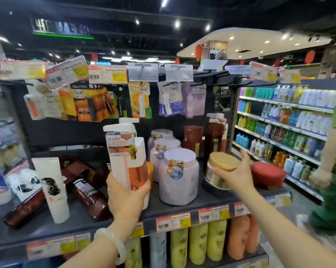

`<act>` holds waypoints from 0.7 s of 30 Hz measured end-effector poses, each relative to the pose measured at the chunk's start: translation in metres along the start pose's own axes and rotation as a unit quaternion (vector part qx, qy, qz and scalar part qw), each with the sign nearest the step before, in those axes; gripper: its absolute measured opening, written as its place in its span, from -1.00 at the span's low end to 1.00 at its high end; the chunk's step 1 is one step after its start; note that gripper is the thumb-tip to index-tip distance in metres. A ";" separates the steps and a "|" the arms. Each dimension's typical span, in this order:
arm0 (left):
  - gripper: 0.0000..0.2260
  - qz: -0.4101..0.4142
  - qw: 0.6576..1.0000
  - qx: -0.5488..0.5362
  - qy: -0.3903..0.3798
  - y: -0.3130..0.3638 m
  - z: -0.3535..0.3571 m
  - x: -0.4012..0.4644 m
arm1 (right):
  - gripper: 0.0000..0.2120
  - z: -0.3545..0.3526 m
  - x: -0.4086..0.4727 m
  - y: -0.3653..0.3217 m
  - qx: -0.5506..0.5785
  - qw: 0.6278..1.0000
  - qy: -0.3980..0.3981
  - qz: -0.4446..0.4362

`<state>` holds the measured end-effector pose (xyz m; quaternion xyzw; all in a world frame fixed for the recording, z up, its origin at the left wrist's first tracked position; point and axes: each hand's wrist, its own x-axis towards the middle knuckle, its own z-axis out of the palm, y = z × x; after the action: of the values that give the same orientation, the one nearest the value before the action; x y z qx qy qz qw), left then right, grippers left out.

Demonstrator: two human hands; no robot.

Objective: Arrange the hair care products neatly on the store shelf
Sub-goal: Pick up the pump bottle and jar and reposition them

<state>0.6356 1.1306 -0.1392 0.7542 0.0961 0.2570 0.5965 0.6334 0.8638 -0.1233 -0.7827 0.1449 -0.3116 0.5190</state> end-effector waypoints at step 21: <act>-0.28 0.042 0.998 -0.039 -0.008 0.009 -0.035 0.023 | -0.41 0.104 -0.072 -0.107 -0.090 0.932 -0.263 -0.233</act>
<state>0.6359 1.1683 -0.1194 0.7354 0.0499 0.2795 0.6153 0.6344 1.0236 -0.0786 -0.8918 -0.1561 -0.1927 0.3785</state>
